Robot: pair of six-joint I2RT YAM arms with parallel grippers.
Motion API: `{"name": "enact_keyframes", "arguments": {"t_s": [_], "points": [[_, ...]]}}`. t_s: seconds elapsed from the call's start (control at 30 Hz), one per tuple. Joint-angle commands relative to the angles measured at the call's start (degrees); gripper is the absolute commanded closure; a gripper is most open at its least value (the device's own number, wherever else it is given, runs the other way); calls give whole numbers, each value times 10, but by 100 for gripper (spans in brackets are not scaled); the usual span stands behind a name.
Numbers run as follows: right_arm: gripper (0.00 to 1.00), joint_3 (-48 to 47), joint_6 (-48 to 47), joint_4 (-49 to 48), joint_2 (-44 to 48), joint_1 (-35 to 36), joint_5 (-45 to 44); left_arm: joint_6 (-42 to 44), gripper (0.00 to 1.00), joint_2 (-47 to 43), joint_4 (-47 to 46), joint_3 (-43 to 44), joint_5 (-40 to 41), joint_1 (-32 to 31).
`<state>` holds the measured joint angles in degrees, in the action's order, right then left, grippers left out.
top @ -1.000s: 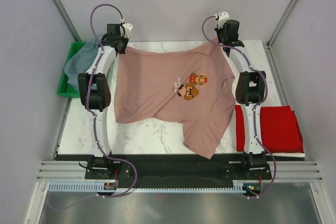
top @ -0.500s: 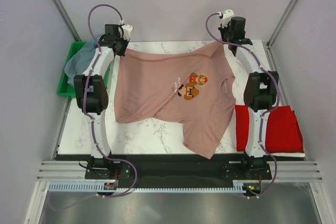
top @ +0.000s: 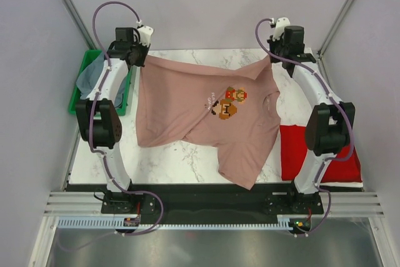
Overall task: Fold and stack the t-shirts
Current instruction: Fold the tshirt
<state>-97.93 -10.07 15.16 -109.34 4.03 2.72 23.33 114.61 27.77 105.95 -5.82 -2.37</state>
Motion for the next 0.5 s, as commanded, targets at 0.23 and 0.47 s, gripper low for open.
{"name": "enact_keyframes", "arguments": {"t_s": [0.23, 0.47], "points": [[100, 106, 58, 30, 141, -1, 29, 18, 98, -65, 10, -71, -21, 16], [100, 193, 89, 44, 213, 1, 59, 21, 98, -97, 18, -121, -23, 19]]}}
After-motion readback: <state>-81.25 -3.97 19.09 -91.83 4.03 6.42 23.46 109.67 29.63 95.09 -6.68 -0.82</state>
